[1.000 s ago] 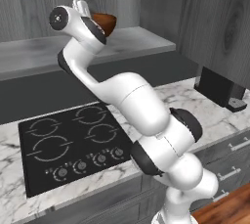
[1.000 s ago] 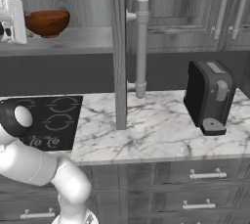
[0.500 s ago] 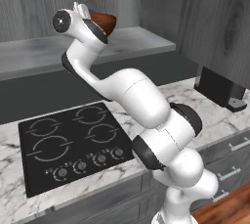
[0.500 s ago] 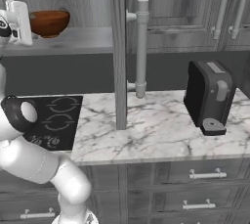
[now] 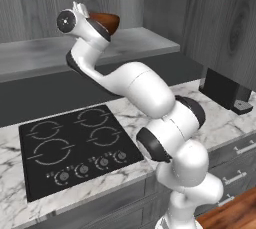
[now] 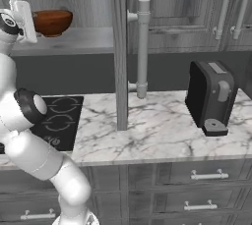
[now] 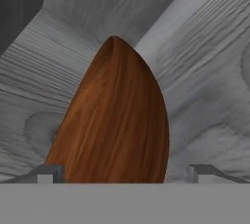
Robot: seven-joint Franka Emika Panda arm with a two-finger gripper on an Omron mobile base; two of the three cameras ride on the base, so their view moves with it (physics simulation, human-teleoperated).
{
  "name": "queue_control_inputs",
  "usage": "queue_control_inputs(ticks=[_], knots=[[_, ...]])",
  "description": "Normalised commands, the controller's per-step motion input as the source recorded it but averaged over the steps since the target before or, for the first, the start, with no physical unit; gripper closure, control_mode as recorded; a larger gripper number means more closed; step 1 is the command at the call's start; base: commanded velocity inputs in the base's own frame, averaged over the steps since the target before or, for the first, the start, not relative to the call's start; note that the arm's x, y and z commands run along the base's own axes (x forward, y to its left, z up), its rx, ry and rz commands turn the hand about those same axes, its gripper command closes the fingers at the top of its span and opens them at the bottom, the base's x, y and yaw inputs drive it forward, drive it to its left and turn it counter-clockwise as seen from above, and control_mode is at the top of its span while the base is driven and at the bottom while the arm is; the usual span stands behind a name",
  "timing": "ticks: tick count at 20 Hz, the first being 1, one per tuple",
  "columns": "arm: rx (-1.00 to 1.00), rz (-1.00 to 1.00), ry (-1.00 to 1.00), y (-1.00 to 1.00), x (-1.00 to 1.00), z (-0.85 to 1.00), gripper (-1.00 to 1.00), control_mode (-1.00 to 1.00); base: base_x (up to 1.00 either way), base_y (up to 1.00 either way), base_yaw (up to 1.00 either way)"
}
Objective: Move the bowls from the cabinet to the plates on the dining table.
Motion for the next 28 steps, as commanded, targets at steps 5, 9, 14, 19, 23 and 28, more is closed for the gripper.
queue_control_inputs(ticks=[5, 9, 14, 19, 23, 28], knots=[[-0.01, 0.00, 0.00, 0.13, 0.17, -0.32, -1.00, -1.00, 0.00, 0.00, 0.00], [-0.07, 0.00, 0.01, 0.04, -0.24, -0.65, -1.00, -1.00, 0.00, 0.00, 0.00], [-0.04, 0.00, 0.03, 0.00, -0.27, -0.66, -1.00, -1.00, 0.00, 0.00, 0.00], [-0.01, 0.00, 0.05, -0.07, -0.15, -0.55, -1.00, -1.00, 0.00, 0.00, 0.00], [0.00, 0.00, 0.05, -0.16, -0.07, -0.48, -1.00, -1.00, 0.00, 0.00, 0.00], [0.00, 0.02, 0.01, -0.19, 0.02, -0.45, -1.00, -1.00, 0.00, 0.00, 0.00]])
